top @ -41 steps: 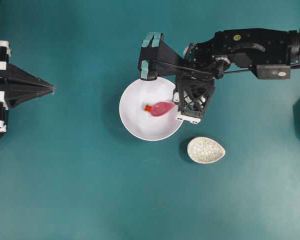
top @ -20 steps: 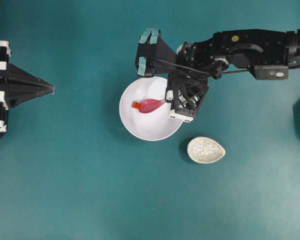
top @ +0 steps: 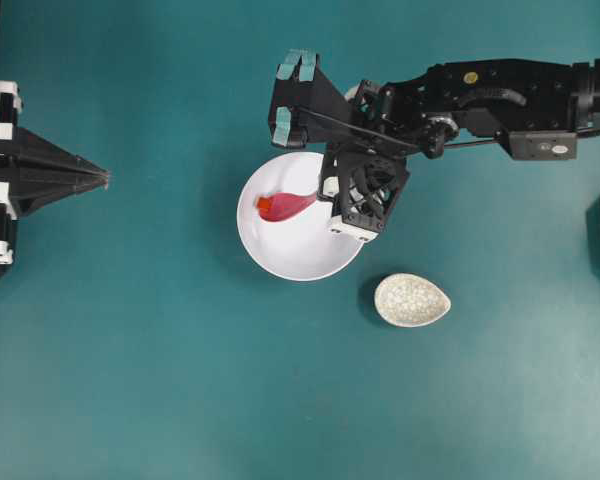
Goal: Grip the spoon and scoop the red block from the bowl with right arm.
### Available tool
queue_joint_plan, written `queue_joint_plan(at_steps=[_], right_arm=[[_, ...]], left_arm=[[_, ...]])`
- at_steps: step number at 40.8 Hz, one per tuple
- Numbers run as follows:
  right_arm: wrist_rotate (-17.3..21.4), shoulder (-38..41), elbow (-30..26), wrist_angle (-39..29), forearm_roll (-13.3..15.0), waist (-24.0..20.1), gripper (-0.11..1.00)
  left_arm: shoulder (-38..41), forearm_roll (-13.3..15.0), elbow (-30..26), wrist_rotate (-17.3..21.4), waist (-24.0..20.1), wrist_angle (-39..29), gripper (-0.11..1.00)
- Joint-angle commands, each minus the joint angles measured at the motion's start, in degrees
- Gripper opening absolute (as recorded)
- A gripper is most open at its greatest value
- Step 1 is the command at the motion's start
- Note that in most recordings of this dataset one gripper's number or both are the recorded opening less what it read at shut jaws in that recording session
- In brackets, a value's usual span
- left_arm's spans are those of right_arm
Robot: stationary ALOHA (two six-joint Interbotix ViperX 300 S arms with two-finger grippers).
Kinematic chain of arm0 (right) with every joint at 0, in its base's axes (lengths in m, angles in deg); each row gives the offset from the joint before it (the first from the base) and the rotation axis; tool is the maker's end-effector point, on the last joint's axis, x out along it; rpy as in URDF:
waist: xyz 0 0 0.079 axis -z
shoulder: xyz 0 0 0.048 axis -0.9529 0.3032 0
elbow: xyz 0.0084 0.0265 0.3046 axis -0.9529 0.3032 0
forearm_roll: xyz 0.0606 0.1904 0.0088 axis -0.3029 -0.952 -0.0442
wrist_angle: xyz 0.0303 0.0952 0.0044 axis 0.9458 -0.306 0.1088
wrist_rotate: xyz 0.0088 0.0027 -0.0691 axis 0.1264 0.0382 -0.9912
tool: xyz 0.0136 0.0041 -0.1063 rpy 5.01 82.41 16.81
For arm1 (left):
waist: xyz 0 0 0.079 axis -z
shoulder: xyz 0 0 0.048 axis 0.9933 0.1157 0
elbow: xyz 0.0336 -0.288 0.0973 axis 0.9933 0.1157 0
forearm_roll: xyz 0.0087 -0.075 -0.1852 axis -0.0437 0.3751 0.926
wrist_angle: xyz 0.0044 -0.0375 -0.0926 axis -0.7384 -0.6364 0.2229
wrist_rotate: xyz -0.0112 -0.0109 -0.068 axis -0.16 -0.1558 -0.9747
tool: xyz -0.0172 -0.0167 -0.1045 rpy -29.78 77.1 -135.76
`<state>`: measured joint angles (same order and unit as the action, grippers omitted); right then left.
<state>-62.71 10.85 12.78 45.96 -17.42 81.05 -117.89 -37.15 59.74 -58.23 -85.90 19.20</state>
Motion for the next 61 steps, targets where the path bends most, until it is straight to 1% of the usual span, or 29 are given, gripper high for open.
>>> queue_joint_plan(at_steps=[1, 11, 19, 43, 54, 61], right_arm=[[0.35, -0.79, -0.44, 1.23, 0.00, 0.00, 0.25], [0.35, -0.88, -0.18, 1.58, 0.00, 0.00, 0.25], [0.35, -1.85, 1.32, 1.85, 0.00, -0.26, 0.25], [0.53, -5.45, 7.38, 9.84, -0.44, -2.02, 0.25], [3.43, -7.03, 9.40, 13.45, -0.53, -2.46, 0.25], [3.52, -8.44, 10.90, 15.47, -0.53, -2.72, 0.25]], left_arm=[[0.26, 0.00, -1.05, -0.09, -0.18, 0.26, 0.00], [0.26, 0.00, -1.05, -0.09, -0.18, 0.26, 0.00], [0.18, 0.00, -1.14, -0.09, -0.18, 0.26, 0.00], [0.18, 0.00, -1.14, -0.18, -0.18, 0.18, 0.00], [0.18, 0.00, -1.14, -0.18, -0.18, 0.26, 0.00], [0.26, 0.09, -1.14, -0.18, -0.18, 0.26, 0.00]])
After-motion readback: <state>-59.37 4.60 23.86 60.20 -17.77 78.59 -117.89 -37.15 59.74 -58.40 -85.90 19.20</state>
